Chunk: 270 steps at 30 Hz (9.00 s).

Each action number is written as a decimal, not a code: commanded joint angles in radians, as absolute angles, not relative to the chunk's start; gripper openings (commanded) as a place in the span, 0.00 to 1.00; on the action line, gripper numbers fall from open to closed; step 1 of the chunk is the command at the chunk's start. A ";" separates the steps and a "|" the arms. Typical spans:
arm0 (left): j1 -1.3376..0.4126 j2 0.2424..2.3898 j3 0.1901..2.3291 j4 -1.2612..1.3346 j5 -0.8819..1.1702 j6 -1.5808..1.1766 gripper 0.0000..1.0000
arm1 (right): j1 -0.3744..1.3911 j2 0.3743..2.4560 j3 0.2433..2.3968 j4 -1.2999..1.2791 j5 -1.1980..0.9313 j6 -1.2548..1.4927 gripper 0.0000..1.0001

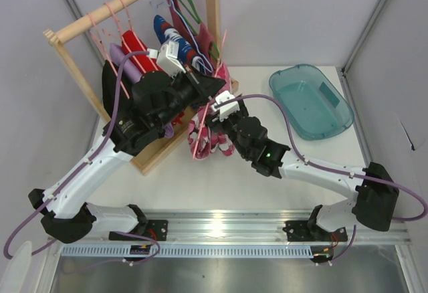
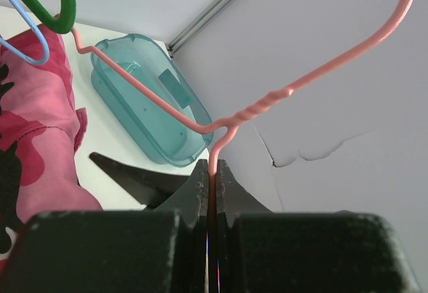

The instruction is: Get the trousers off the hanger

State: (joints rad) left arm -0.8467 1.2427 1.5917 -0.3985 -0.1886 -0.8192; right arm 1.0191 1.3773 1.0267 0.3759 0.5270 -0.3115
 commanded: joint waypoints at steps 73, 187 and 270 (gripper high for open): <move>-0.868 1.132 1.244 -0.330 -0.365 -0.612 0.00 | 0.428 1.137 1.537 0.224 0.394 -0.353 0.00; -0.833 1.043 1.077 -0.204 -0.028 -0.411 0.00 | -0.103 1.829 1.687 -0.388 -0.125 0.170 0.81; -1.091 1.252 1.595 -0.726 -0.651 -0.995 0.99 | 1.353 0.896 1.152 -0.480 0.626 0.305 0.00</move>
